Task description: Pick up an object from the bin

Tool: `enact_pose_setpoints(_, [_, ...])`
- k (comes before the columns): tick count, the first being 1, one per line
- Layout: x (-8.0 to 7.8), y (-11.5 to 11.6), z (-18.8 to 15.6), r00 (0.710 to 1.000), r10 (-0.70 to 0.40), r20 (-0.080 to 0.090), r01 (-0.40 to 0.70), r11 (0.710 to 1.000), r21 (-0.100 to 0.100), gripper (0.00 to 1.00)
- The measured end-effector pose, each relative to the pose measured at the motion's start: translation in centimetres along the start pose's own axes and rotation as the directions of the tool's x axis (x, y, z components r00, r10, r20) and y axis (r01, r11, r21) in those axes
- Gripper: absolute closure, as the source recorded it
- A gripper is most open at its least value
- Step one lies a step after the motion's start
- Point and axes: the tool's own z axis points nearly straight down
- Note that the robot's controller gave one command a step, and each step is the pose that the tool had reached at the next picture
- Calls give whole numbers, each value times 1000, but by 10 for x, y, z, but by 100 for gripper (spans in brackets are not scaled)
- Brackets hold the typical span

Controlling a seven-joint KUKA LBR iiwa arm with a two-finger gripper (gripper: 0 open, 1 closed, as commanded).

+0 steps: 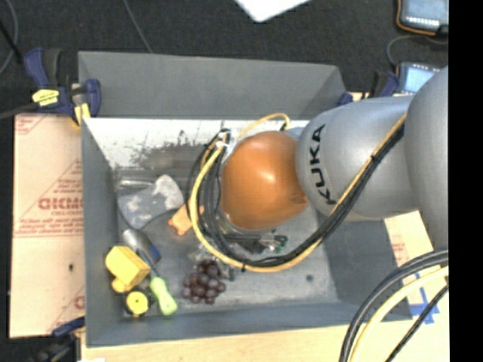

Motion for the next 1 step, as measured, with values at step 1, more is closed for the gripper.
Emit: enact_pose_setpoints(1, [0,0,-20,1000,1,0,-1,1000,-1,100])
